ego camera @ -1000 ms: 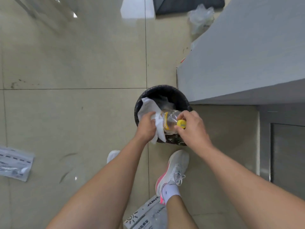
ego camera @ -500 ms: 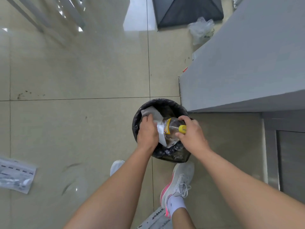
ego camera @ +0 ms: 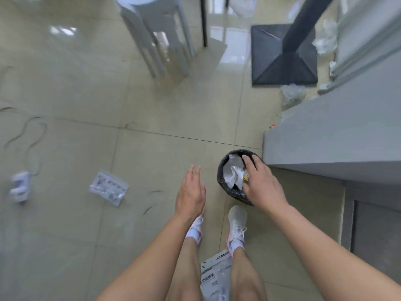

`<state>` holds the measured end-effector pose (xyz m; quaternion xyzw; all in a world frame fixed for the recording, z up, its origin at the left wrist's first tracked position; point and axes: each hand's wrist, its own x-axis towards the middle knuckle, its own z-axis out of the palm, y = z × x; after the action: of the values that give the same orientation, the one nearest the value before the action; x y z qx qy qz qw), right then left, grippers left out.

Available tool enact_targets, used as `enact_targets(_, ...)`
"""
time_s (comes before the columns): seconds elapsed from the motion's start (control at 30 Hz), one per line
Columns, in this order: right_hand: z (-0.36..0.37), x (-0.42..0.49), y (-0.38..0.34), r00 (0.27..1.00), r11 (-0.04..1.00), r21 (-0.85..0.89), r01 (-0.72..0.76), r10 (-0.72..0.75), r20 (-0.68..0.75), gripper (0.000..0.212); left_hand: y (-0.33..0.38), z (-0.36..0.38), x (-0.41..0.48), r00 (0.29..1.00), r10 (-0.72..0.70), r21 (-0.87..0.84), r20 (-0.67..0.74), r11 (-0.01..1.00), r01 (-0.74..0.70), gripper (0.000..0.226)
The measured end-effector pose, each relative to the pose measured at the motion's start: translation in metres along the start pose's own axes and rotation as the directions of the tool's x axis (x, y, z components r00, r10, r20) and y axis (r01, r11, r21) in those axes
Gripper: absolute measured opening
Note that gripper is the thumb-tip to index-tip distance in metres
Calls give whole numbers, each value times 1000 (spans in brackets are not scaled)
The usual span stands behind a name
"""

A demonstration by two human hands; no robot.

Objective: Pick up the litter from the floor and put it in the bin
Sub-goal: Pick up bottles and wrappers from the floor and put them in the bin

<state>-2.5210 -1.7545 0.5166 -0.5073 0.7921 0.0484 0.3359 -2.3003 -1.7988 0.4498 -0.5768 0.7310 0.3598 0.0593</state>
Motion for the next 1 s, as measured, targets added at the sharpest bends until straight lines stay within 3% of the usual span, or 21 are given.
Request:
enact_targets(0.13, -77, -43, -90, 977, 974, -83, 211, -211, -1, 79, 15, -106, -74, 988, -63, 122, -144, 989, 81, 63)
enact_targets(0.27, -136, -88, -173, 912, 900, -157, 406, -409, 15, 79, 15, -191, -158, 937, -195, 99, -291, 968, 232, 66)
enact_targets(0.53, -161, -177, -337, 677, 616, -320, 719, -725, 127, 80, -50, -285, -318, 715, -534, -166, -451, 838, 520, 67)
enact_targets(0.63, -134, -208, -392, 594, 512, -336, 791, -773, 220, 80, -92, -291, -365, 627, -657, -254, -418, 748, 614, 68)
enact_targets(0.73, -94, -230, -434, 564, 456, -353, 817, -759, 326, 79, -136, -278, -401, 579, -741, -357, -341, 672, 649, 69)
enact_targets(0.87, -48, -247, -475, 566, 408, -403, 819, -687, 455, 79, -187, -262, -427, 589, -784, -441, -197, 607, 660, 73)
enact_targets(1.0, -21, -256, -523, 592, 413, -432, 801, -652, 474, 74, -234, -272, -440, 617, -778, -496, -121, 586, 641, 76)
